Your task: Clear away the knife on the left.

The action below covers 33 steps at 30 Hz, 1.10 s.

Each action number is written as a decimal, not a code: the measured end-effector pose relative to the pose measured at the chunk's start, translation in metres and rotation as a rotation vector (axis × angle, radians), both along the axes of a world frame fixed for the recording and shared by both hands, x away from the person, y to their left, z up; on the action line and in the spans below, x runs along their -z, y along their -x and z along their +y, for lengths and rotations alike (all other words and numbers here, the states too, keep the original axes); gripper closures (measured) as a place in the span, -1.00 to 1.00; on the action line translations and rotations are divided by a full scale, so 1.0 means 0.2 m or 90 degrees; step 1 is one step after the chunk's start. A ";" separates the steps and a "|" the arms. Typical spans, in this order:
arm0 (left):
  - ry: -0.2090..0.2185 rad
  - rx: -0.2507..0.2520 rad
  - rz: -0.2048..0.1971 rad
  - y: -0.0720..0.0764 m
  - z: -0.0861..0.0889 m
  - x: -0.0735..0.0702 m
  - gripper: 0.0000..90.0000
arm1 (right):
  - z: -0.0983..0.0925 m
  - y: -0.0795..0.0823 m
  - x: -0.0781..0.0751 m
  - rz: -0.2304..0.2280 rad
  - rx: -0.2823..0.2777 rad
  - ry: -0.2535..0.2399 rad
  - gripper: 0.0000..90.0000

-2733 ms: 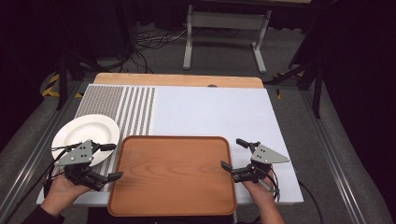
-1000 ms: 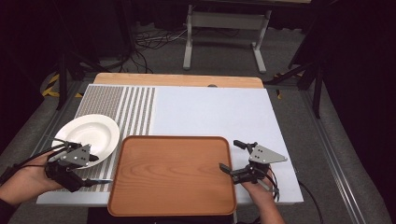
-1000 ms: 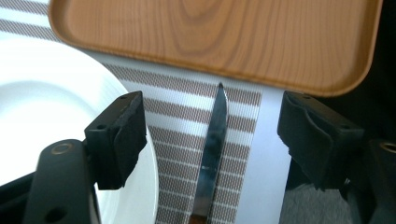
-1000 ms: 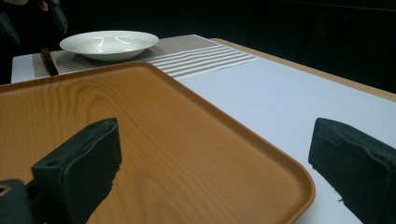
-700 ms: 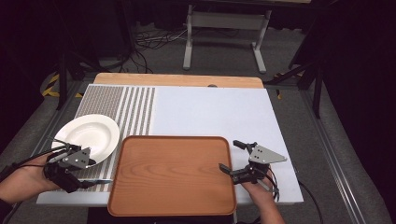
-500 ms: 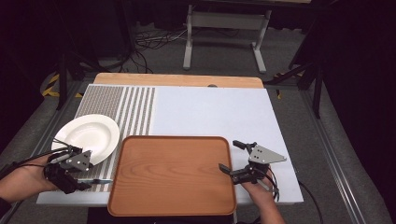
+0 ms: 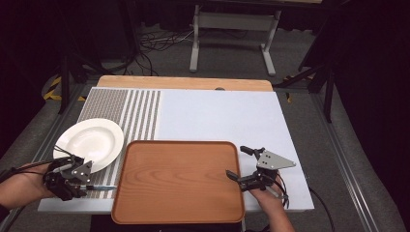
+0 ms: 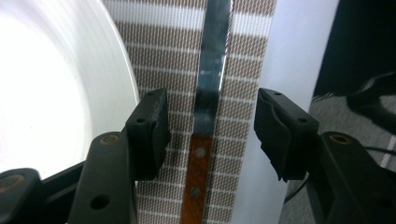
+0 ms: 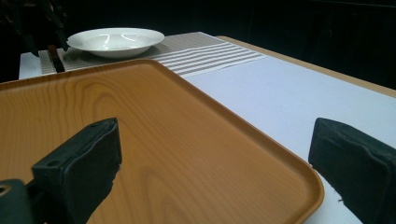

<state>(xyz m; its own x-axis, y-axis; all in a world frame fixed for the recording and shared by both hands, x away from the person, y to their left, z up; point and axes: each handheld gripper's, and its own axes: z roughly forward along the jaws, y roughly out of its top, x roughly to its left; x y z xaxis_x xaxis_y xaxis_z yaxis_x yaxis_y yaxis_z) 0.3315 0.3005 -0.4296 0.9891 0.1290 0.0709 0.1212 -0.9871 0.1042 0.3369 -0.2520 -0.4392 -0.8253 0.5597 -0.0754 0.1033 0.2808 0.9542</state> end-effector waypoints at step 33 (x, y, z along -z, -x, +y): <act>-0.121 0.059 0.006 -0.02 0.06 0.08 0.72 | 0.01 0.00 0.00 0.005 -0.012 0.004 -0.92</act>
<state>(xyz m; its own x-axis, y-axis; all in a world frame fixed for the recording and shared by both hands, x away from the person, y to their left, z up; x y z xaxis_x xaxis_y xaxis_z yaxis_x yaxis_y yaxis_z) 0.3353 0.3117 -0.4459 0.9968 0.0230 0.0764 0.0295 -0.9959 -0.0856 0.3371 -0.2502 -0.4401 -0.8359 0.5442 -0.0716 0.1064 0.2886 0.9515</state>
